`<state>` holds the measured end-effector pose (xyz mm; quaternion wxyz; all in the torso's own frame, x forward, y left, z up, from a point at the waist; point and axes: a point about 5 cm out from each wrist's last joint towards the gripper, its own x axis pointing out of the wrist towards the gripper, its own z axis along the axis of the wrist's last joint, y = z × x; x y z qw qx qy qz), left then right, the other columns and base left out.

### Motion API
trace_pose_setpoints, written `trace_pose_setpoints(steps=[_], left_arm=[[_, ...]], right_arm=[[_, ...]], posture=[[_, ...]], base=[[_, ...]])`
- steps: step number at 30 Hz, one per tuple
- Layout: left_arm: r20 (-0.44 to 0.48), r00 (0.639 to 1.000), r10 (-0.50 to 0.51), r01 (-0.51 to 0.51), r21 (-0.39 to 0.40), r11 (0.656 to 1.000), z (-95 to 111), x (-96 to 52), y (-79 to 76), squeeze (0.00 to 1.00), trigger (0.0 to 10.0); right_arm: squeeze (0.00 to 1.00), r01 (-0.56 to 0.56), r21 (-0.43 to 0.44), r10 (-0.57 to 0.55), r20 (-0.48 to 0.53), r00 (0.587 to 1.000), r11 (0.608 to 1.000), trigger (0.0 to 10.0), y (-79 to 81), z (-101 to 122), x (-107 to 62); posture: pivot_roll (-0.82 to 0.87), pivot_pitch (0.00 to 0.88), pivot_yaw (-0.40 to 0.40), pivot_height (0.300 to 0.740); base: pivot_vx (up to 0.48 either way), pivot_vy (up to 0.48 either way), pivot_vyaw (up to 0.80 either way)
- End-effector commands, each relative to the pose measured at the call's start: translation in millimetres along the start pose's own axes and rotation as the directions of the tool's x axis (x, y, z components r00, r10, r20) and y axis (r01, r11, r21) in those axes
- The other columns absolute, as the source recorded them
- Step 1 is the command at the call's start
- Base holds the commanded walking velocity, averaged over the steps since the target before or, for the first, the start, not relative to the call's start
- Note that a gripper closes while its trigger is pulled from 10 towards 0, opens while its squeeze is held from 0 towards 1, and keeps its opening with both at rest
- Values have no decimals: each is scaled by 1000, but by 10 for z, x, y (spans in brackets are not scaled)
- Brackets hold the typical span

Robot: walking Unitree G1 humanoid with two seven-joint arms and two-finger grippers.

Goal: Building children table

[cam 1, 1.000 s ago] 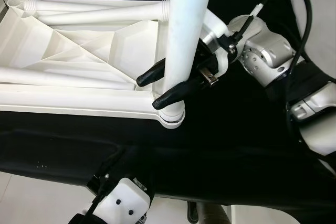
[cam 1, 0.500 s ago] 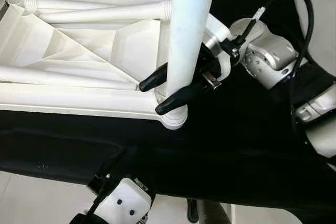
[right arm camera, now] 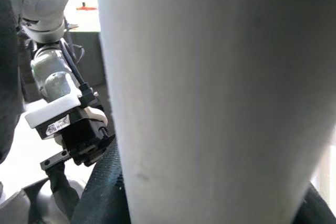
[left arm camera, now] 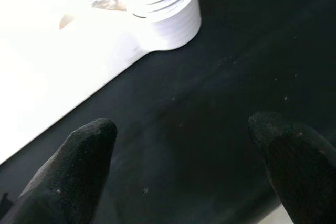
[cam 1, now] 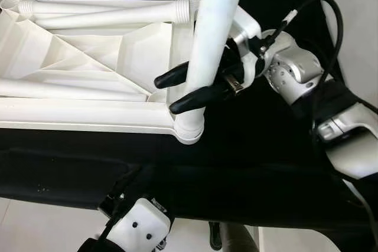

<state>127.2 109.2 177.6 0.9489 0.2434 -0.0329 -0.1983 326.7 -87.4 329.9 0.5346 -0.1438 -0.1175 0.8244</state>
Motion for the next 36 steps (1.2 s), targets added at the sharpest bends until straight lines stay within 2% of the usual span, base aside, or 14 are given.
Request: trace_pose_setpoints(steps=[1,7,12,20,30,36], left_arm=[[-22,1000,-6,6,0,1000,-39,-9,-30,0,10000],[-20,1000,-8,8,3,1000,-45,1,-27,0,10000],[-16,1000,-12,12,7,1000,-56,19,-28,0,10000],[-12,1000,-9,9,12,1000,-59,37,-22,0,10000],[-7,1000,-3,3,15,1000,-60,52,-9,0,10000],[-6,1000,-2,2,14,1000,-62,54,-7,0,10000]], right_arm=[[0,34,72,-27,-94,995,997,10000,94,-219,-77],[0,57,42,-52,-102,993,998,10000,152,-198,-106],[0,96,13,-93,-150,984,995,10000,180,-199,-101],[0,154,-6,-152,-203,967,988,10000,139,-195,-81],[0,204,30,-187,-281,941,979,10000,88,-261,-101],[0,258,53,-234,-283,930,965,10000,55,-292,-109]], posture=[[76,400,-10,740],[71,392,-3,740],[65,380,0,740],[64,385,-4,740],[57,388,-9,740],[57,388,-9,740]], base=[[0,0,0],[0,0,0],[0,0,0],[0,0,0],[0,0,0],[0,0,0]])
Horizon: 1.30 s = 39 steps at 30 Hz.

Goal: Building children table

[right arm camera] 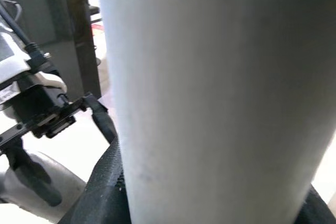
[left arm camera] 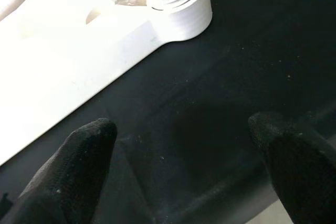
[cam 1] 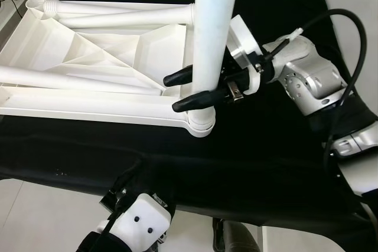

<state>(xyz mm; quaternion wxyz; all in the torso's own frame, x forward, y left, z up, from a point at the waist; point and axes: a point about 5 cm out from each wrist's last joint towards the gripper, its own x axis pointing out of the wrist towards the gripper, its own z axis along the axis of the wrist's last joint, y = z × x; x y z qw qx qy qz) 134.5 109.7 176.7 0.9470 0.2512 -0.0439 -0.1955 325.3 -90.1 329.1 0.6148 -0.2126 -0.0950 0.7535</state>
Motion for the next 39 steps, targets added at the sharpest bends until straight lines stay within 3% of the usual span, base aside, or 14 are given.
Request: trace_pose_setpoints(steps=[1,12,22,29,33,39], left_arm=[[-22,1000,-12,12,-6,1000,-39,-12,-34,0,10000],[-22,1000,-12,12,-6,1000,-43,-6,-31,0,10000],[-23,1000,-12,12,-4,1000,-43,-10,-27,0,10000],[-26,1000,-14,14,-2,1000,-46,-14,-22,0,10000],[-26,1000,-14,14,-2,1000,-48,-14,-20,0,10000],[-26,1000,-15,15,1,1000,-54,-6,-14,0,10000]], right_arm=[[0,61,111,-48,-116,992,992,10000,25,-302,-42],[0,193,198,-163,-155,974,961,10000,-101,-355,-90],[0,238,235,-219,-106,970,942,10000,-120,-379,-98],[0,264,230,-272,4,962,937,10000,-124,-322,-97],[0,263,229,-298,133,945,937,10000,-150,-175,-127],[0,206,183,-244,216,945,961,10000,-102,-49,-150]], posture=[[57,388,-9,740],[54,390,-10,740],[60,391,-7,740],[64,391,-2,740],[64,391,-2,740],[64,386,2,740]], base=[[0,0,0],[0,0,0],[0,0,0],[0,0,0],[0,0,0],[0,0,0]])
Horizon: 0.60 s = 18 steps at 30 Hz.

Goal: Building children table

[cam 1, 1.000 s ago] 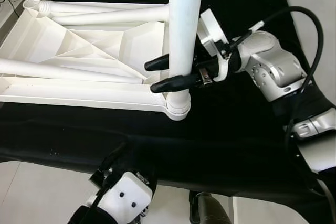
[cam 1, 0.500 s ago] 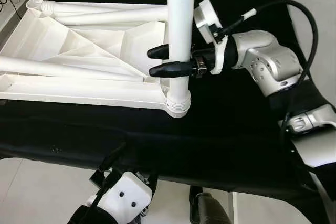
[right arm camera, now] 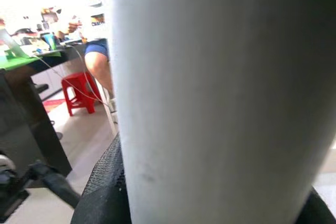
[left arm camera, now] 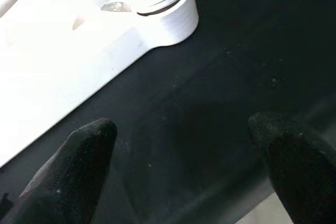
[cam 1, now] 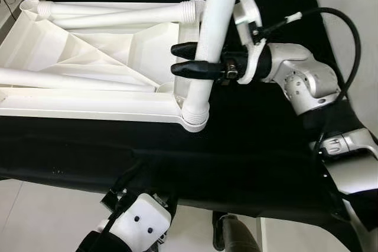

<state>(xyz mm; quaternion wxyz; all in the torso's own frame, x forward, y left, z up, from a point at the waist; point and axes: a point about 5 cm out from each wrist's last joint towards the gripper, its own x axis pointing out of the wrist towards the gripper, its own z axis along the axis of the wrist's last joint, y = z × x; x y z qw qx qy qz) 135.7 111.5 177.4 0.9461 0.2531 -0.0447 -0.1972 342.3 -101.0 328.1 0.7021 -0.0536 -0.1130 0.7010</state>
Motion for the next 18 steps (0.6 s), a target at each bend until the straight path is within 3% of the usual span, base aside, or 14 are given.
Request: trace_pose_setpoints(steps=[1,7,18], left_arm=[[-27,1000,-12,12,-3,1000,-50,-11,-36,0,10000],[-26,1000,-12,12,-1,1000,-50,-8,-36,0,10000],[-27,1000,-15,15,0,1000,-60,-8,-43,0,10000]], right_arm=[[0,-11,-35,11,18,1000,999,10000,25,47,-15],[0,-89,-86,91,22,996,992,10000,122,51,-26],[0,-123,-139,122,-20,992,983,10000,191,-27,-32]], posture=[[64,386,2,740],[64,384,2,740],[66,368,5,740]], base=[[0,0,0],[0,0,0],[0,0,0]])
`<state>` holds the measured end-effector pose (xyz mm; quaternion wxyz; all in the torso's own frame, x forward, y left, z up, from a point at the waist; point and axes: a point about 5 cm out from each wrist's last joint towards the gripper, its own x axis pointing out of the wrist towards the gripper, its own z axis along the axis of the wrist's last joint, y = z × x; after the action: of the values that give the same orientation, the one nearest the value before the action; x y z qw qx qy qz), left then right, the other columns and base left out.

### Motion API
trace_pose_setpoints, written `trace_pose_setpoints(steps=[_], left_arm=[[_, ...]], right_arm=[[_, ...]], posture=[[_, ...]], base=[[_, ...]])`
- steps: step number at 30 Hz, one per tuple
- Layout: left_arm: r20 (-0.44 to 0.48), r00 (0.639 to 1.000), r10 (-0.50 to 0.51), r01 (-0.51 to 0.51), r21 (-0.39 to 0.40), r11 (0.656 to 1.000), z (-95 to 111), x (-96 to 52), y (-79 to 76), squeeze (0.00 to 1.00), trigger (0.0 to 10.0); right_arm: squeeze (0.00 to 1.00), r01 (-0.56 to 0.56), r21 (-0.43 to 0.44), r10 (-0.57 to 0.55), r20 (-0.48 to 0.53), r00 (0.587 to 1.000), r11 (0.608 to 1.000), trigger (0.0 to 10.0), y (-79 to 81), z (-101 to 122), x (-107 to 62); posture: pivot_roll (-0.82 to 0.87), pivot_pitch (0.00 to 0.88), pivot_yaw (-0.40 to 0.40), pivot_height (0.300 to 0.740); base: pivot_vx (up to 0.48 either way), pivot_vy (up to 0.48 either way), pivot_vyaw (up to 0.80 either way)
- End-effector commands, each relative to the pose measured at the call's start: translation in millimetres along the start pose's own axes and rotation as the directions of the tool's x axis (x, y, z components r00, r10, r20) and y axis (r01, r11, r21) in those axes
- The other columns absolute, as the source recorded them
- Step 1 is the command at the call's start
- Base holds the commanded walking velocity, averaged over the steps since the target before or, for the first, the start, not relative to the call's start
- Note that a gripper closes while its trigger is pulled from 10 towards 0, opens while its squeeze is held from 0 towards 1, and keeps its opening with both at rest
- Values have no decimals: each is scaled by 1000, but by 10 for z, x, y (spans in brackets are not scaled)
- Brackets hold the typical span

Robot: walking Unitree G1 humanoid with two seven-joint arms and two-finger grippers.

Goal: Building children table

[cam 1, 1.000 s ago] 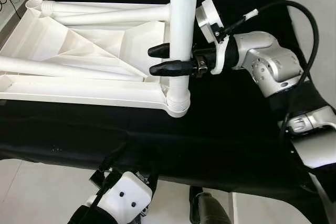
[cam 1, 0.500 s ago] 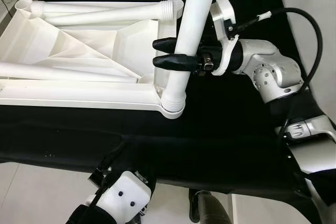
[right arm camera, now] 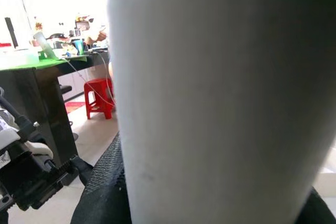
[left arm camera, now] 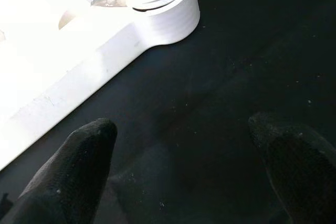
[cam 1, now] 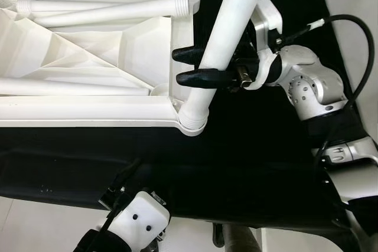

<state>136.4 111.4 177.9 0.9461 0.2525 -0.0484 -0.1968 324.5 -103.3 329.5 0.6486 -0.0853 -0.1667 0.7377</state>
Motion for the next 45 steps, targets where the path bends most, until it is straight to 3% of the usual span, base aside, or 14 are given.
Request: trace_pose_setpoints(steps=[1,7,15,19,22,25,28,29,32,37,39,40,42,45], left_arm=[[-34,999,-19,19,0,1000,-65,-16,-48,0,10000],[-33,999,-20,20,1,1000,-67,-12,-48,0,10000],[-31,999,-18,18,1,1000,-67,-2,-46,0,10000],[-30,999,-16,16,1,1000,-71,7,-45,0,10000],[-28,1000,1,-1,-11,1000,-93,46,-25,0,10000],[-43,992,117,-119,-63,991,-134,160,144,0,10000],[-48,983,176,-180,-91,979,-145,221,236,0,10000],[-13,961,275,-275,-132,952,-92,364,438,0,10000],[30,949,313,-306,-140,942,-30,464,545,0,10000],[86,938,336,-324,-131,937,49,573,630,0,10000],[127,922,367,-346,-160,925,130,652,721,0,10000],[127,922,367,-346,-160,925,130,652,721,0,10000],[215,895,392,-351,-202,914,325,765,897,0,10000],[254,883,394,-346,-215,913,415,803,967,0,10000]], right_arm=[[0,-19,-42,14,-106,994,999,10000,62,-124,1],[0,-79,-94,56,-227,972,992,10000,130,-223,10],[0,-66,-88,39,-279,960,994,10000,101,-243,6],[0,-35,-90,9,-273,962,995,10000,60,-236,12],[0,112,-104,-131,-195,972,988,10000,-102,-144,9],[0,313,-72,-316,-35,948,947,10000,-288,88,-56],[0,363,-59,-362,17,932,930,10000,-330,167,-97],[0,448,-31,-443,110,890,893,10000,-371,313,-202],[0,487,-15,-479,153,864,873,10000,-371,369,-260],[0,528,-24,-519,149,842,849,10000,-318,320,-269],[0,587,-37,-584,67,809,809,10000,-303,153,-230],[0,587,-37,-584,67,809,809,10000,-303,153,-230],[0,645,-51,-647,-43,761,762,10000,-245,-146,-113],[0,660,-42,-661,-66,748,750,10000,-210,-245,-58]], posture=[[67,366,6,740],[69,366,5,740],[64,370,1,740],[61,366,-2,740],[59,334,-10,740],[54,291,-20,740],[52,259,-25,740],[47,209,-30,740],[43,172,-33,740],[38,115,-39,740],[38,85,-46,740],[38,85,-46,740],[46,48,-53,740],[47,44,-52,740]], base=[[0,0,0],[0,0,0],[0,0,0],[0,0,0],[0,0,0],[0,0,0],[0,0,0],[0,0,0],[0,0,0],[0,0,0],[0,0,0],[0,0,0],[0,0,0],[0,0,0]])
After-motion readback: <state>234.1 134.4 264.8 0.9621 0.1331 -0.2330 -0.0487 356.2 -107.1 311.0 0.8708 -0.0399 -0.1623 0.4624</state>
